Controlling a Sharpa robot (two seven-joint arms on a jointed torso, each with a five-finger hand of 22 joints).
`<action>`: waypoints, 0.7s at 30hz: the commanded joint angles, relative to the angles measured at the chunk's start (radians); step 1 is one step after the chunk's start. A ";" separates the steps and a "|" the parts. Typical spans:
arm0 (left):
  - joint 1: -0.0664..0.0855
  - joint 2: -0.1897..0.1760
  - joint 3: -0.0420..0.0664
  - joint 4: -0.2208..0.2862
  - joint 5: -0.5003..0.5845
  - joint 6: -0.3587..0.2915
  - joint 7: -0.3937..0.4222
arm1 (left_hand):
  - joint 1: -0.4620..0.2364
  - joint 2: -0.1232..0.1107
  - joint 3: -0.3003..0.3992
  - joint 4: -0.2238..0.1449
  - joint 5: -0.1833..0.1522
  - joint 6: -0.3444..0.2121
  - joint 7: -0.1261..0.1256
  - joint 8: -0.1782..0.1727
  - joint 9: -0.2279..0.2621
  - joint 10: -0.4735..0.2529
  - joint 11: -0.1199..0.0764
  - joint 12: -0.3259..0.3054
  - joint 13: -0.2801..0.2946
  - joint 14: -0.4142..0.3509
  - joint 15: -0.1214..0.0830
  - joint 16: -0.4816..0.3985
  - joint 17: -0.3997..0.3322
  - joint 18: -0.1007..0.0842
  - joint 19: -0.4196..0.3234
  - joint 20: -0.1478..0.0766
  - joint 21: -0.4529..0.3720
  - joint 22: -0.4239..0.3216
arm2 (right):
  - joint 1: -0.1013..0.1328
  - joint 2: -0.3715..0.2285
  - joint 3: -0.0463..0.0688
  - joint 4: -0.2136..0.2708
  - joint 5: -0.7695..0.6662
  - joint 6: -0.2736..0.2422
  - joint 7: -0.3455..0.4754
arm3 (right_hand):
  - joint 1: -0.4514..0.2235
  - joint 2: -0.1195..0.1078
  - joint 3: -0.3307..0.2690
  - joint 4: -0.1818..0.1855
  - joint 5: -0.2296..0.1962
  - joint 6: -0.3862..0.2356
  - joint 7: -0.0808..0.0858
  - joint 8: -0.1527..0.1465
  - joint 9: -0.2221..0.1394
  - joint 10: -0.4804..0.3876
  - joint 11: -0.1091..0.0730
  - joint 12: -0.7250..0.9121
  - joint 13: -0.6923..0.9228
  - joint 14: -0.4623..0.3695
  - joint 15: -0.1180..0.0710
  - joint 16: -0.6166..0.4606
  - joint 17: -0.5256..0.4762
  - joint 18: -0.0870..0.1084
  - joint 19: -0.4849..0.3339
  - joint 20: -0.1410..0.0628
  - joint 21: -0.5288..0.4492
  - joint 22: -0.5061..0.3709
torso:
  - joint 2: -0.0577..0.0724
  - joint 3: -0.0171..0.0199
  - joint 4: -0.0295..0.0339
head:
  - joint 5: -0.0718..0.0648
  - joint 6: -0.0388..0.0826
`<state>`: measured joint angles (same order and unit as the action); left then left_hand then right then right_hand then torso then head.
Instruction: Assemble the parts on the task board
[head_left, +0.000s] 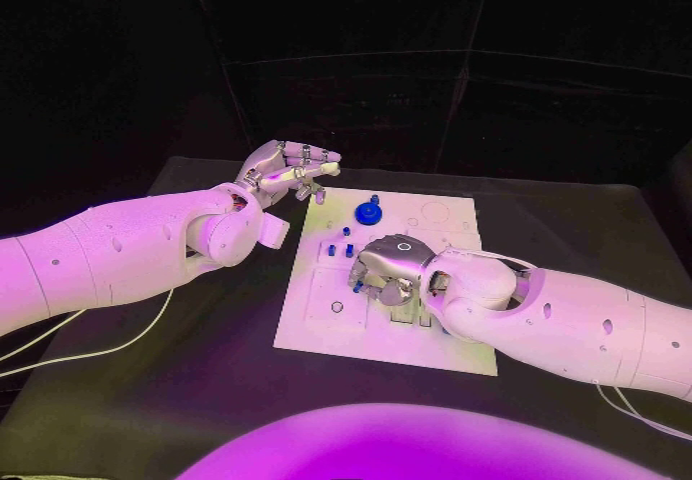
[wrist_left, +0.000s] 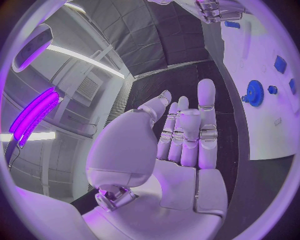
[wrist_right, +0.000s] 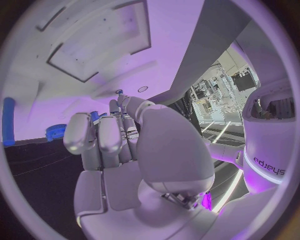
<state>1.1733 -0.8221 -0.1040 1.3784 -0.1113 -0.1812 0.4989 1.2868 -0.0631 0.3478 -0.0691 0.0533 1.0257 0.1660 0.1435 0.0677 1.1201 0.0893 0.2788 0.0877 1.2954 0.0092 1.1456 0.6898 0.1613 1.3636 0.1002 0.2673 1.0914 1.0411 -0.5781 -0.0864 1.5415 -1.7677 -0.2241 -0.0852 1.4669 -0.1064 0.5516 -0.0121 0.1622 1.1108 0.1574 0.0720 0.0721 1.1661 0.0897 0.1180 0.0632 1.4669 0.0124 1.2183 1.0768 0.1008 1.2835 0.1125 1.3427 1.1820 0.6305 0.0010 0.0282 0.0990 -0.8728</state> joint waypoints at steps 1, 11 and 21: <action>0.002 0.001 0.001 0.002 0.004 0.006 0.007 | 0.004 0.006 -0.003 -0.001 -0.003 0.000 0.000 -0.002 0.000 -0.007 0.002 0.003 0.001 -0.007 -0.003 -0.004 0.000 0.018 -0.003 0.001 -0.003 -0.001 | -0.003 0.002 -0.006 -0.002 -0.009 0.023 -0.006 | -0.009 0.001 -0.002 -0.004 0.005 -0.001 0.008 -0.003 0.000 0.000 0.005 0.000 0.001 0.024 -0.005 0.005 -0.001 -0.011 0.006 0.000 0.003 0.002 | 0.000 0.0001 -0.0005 | 0.000 0.000; 0.002 0.001 0.001 0.002 0.004 0.007 0.007 | 0.004 0.006 -0.003 -0.001 -0.003 0.000 0.000 -0.002 0.000 -0.007 0.002 0.003 0.001 -0.007 -0.003 -0.004 0.000 0.018 -0.003 0.001 -0.003 -0.001 | -0.003 0.010 -0.009 -0.009 -0.022 0.031 -0.016 | -0.012 0.001 -0.003 -0.005 0.007 -0.003 0.008 -0.004 0.000 -0.002 0.006 -0.002 0.001 0.023 -0.005 0.004 -0.003 -0.010 0.004 0.000 0.001 -0.001 | 0.000 0.0002 -0.0003 | 0.001 0.000; 0.002 0.000 0.001 0.002 0.004 0.009 0.005 | 0.004 0.006 -0.003 -0.001 -0.003 0.000 0.000 -0.002 0.000 -0.007 0.002 0.003 0.001 -0.007 -0.003 -0.004 0.000 0.018 -0.003 0.001 -0.003 -0.001 | -0.004 0.013 -0.010 -0.004 -0.024 -0.002 -0.005 | -0.015 0.000 -0.005 -0.005 0.007 -0.004 0.009 -0.005 0.000 -0.003 0.006 -0.003 0.001 0.023 -0.004 0.005 -0.003 -0.010 0.003 0.001 0.001 -0.001 | 0.000 0.0005 -0.0008 | 0.004 0.000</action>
<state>1.1733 -0.8226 -0.1040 1.3787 -0.1113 -0.1809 0.4988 1.2868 -0.0631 0.3479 -0.0691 0.0533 1.0257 0.1660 0.1435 0.0677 1.1201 0.0893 0.2788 0.0877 1.2954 0.0092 1.1456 0.6899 0.1613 1.3636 0.1002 0.2673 1.0916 1.0399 -0.5661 -0.0936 1.5315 -1.7846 -0.2192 -0.1022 1.4584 -0.1066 0.5488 -0.0148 0.1626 1.1068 0.1607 0.0716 0.0711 1.1662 0.0898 0.1180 0.0633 1.4669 0.0124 1.2177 1.0743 0.1008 1.2834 0.1125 1.3427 1.1818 0.6305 0.0012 0.0281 0.1030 -0.8728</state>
